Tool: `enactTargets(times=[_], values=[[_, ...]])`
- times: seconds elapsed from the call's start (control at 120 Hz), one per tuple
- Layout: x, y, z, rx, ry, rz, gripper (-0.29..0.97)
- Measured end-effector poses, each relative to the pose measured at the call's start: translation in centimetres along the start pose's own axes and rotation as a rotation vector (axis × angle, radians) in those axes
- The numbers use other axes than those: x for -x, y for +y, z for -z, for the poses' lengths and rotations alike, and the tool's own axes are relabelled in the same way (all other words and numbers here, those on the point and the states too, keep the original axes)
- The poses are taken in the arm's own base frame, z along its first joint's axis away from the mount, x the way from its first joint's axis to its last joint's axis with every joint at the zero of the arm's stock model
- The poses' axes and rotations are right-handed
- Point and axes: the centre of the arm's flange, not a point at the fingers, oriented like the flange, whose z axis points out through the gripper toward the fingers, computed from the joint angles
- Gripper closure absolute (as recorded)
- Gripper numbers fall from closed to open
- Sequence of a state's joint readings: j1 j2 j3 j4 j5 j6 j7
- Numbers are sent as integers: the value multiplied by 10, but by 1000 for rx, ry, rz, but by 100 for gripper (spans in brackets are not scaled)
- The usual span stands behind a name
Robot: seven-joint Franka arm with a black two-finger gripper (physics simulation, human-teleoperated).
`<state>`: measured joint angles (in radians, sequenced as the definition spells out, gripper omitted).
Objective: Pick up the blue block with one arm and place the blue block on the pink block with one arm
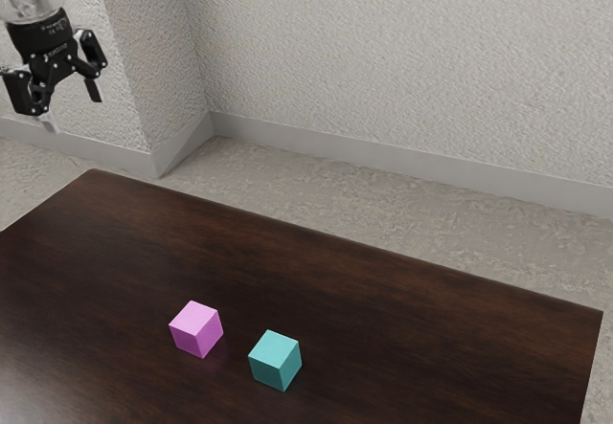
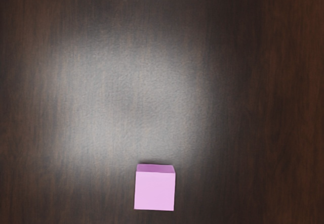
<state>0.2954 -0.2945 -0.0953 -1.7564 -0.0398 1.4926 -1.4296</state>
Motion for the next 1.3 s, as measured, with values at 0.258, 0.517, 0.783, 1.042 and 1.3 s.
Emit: enactTargets(times=[0.258, 0.517, 0.783, 1.042, 1.3], values=[[114, 23, -43, -29, -25, -213, 0], [257, 39, -252, -176, -83, -509, 0], [221, 62, -305, -121, -128, -712, 0], [228, 55, -360, -74, -139, -1059, 0], [226, 48, -393, -20, -134, -1345, 0]])
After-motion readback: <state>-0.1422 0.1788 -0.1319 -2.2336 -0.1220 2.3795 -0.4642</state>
